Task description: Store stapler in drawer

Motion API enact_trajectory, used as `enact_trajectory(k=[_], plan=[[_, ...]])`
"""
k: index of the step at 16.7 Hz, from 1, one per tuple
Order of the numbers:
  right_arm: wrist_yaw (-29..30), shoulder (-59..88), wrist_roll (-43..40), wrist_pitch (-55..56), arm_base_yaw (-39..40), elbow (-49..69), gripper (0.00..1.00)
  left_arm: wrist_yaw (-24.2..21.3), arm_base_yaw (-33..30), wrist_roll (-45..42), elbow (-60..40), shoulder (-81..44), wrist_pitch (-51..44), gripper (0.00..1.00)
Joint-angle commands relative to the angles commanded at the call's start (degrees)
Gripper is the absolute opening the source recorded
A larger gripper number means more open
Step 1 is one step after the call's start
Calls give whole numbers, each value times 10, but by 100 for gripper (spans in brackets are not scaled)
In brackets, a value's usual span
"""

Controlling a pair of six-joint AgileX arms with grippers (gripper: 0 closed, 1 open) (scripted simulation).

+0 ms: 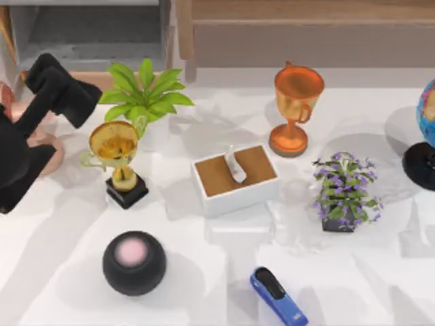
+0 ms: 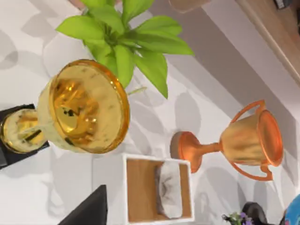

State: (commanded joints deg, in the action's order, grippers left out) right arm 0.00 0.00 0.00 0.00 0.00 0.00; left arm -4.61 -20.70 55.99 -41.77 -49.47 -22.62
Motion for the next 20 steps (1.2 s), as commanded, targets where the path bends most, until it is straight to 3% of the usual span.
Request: enact_trajectory(k=[7, 14, 20], plan=[[0, 0, 0, 0, 0, 0, 100, 62, -139, 188, -197, -280, -150, 100], [0, 0, 0, 0, 0, 0, 100, 112, -324, 384, -397, -548, -332, 100], [0, 0, 0, 0, 0, 0, 100, 151, -450, 465, -518, -692, -436, 100]])
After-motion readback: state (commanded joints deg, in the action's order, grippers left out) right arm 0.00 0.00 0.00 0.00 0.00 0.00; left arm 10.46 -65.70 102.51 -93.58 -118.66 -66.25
